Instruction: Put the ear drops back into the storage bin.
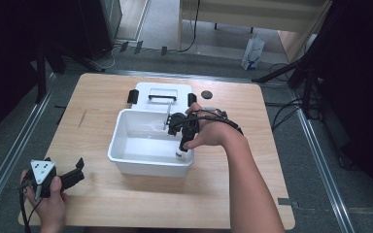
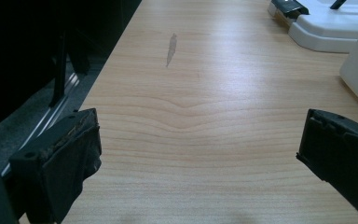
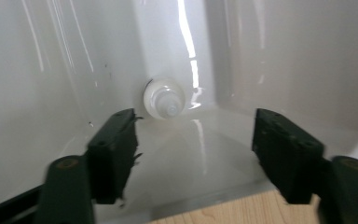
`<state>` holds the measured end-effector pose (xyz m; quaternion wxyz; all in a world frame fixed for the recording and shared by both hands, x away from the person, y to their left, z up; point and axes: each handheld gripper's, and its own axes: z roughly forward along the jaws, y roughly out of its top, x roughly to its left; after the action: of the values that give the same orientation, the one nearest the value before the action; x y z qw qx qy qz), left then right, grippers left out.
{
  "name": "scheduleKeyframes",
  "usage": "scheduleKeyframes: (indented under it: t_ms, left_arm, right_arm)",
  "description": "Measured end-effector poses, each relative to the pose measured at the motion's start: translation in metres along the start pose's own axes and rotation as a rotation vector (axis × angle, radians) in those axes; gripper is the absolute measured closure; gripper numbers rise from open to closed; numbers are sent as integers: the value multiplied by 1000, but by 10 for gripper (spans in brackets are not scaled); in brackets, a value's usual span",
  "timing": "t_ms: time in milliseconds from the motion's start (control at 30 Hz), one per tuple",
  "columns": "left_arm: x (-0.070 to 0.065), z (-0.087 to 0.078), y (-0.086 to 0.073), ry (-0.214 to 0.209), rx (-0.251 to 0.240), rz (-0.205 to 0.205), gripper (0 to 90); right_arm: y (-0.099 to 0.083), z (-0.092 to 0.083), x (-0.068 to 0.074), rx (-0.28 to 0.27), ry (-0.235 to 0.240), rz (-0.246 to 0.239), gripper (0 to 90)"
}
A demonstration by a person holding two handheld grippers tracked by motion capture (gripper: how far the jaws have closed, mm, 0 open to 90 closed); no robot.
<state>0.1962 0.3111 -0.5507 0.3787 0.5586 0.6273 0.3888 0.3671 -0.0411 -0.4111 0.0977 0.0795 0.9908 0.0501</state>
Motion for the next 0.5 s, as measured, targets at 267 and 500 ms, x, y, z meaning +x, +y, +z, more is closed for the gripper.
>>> scheduleKeyframes:
  t_ms: [267,500]
  left_arm:
    - [0,0,0,2,3,2,0]
    - [0,0,0,4,2,5,0]
  right_arm:
    - [-3,-22,-2,-16,17,55,0]
    - [-21,-43,-5,-35,-12,76,0]
